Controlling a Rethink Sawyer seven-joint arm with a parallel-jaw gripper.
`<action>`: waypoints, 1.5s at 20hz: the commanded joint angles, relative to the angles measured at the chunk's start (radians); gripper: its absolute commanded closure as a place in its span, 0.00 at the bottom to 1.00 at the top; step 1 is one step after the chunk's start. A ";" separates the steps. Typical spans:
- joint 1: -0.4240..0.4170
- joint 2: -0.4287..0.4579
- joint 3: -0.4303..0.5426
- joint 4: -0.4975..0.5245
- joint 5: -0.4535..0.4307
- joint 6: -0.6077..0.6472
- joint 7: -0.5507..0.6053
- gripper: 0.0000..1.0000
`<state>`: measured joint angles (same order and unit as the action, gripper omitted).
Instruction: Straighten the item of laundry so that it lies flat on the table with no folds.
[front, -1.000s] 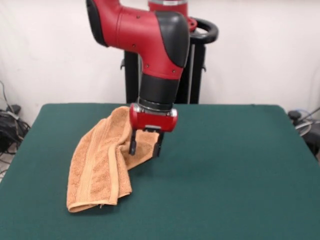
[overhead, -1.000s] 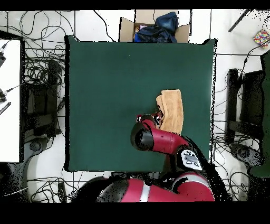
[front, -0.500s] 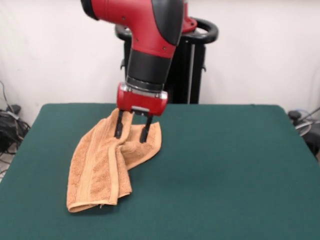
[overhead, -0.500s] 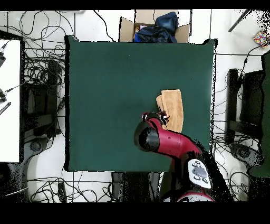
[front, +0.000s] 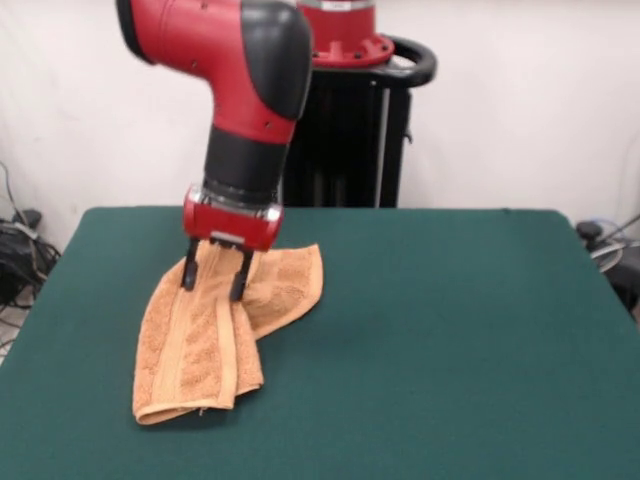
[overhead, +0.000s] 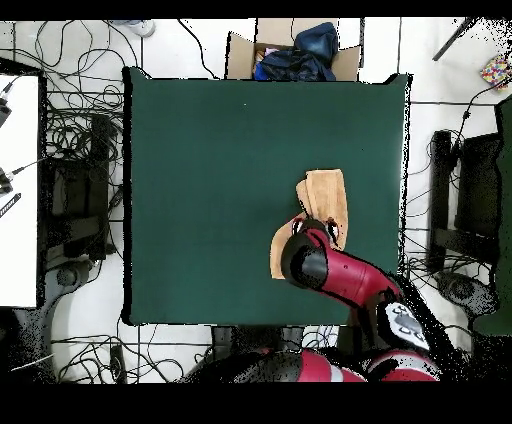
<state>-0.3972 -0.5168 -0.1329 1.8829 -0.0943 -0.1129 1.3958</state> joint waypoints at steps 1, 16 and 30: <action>-0.032 0.206 0.117 -0.090 -0.015 -0.050 0.178 0.00; 0.009 0.072 0.163 0.000 0.046 0.066 0.231 1.00; 0.124 -0.187 0.042 0.188 0.118 0.137 0.238 1.00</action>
<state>-0.2473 -0.6062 -0.0769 1.9847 -0.0195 -0.1100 1.4022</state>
